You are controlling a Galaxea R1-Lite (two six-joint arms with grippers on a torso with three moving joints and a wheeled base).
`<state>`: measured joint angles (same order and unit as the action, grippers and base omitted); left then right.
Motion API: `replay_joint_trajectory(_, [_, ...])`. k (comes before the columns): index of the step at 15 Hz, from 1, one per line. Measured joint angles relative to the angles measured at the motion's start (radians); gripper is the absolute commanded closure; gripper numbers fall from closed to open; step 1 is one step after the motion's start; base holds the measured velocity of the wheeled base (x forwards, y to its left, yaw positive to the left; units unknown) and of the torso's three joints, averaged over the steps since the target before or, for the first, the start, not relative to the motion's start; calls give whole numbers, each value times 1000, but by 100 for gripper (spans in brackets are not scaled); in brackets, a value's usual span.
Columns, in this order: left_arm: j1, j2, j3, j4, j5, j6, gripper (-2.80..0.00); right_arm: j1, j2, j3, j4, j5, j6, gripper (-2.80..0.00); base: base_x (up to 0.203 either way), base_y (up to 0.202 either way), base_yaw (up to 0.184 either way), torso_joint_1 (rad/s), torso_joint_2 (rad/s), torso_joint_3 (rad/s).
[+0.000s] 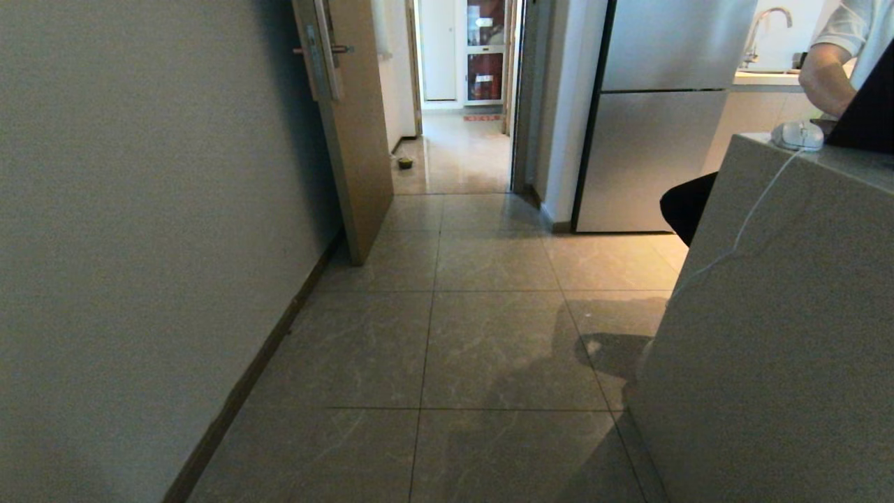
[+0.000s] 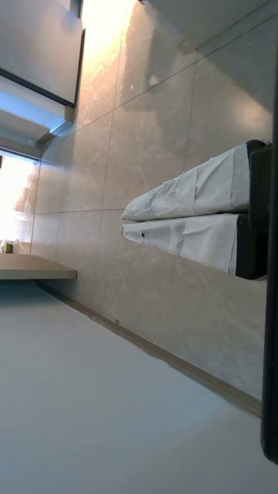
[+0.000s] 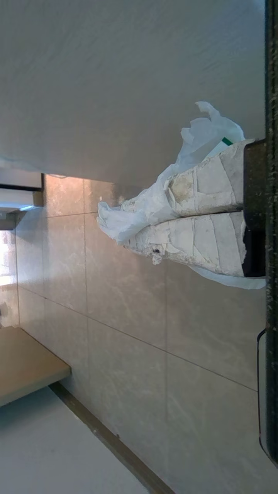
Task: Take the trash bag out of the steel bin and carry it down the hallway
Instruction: Put the trash bag at the door
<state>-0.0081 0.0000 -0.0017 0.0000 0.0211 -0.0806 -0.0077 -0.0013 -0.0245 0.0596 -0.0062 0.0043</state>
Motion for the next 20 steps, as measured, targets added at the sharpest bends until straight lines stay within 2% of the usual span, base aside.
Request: replay_joint_trajectory(20, [0,0,0,0,0,0,0,0,0,0,0,0,0,0,190,0,2,2,1,1])
